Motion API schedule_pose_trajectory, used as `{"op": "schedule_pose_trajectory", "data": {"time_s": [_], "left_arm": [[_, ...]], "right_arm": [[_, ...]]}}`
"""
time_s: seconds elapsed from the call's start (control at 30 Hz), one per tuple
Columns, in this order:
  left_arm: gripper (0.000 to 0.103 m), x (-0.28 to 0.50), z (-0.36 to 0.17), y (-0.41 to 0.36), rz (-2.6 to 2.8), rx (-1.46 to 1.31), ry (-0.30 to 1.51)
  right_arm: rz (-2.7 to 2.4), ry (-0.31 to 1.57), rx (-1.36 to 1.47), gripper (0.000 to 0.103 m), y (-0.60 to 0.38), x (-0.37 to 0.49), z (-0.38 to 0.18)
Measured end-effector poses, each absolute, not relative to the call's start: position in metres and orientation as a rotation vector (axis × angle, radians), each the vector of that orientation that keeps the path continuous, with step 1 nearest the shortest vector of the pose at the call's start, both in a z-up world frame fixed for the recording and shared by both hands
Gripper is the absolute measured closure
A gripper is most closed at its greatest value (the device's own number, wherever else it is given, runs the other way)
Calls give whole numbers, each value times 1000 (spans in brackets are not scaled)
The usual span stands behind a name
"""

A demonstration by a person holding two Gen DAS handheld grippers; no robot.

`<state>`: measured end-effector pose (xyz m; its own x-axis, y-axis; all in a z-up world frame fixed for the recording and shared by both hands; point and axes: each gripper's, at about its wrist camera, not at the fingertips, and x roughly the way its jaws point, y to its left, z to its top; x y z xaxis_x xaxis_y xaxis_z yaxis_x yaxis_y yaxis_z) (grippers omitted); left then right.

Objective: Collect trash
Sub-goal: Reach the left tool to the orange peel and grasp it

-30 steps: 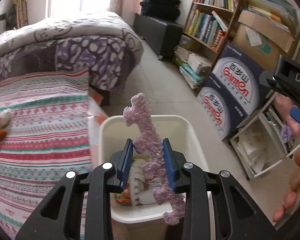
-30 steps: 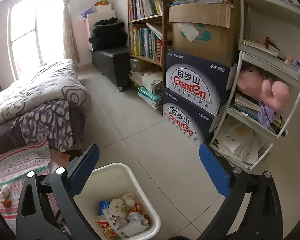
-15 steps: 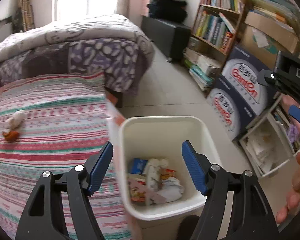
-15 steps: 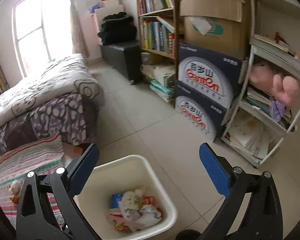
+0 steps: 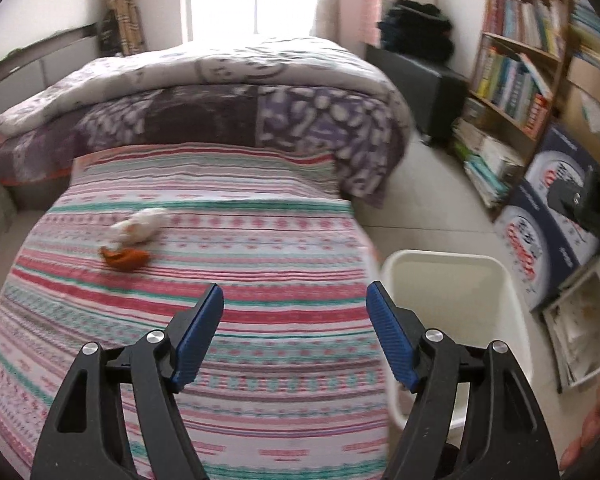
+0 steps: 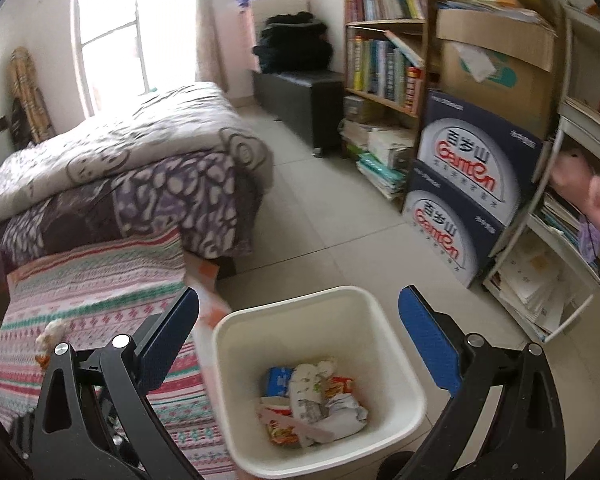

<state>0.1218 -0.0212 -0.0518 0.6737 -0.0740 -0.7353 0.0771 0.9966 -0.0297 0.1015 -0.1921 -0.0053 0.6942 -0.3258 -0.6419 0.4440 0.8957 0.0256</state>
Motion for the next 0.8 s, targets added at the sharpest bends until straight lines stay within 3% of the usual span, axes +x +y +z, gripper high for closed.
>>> {"op": "schedule_pose_trajectory", "data": {"time_s": [0.8], "left_arm": [[26,147,-77,107,167,-105,910]], "right_arm": [[-267,779,65,7,-81,142,-38]]}}
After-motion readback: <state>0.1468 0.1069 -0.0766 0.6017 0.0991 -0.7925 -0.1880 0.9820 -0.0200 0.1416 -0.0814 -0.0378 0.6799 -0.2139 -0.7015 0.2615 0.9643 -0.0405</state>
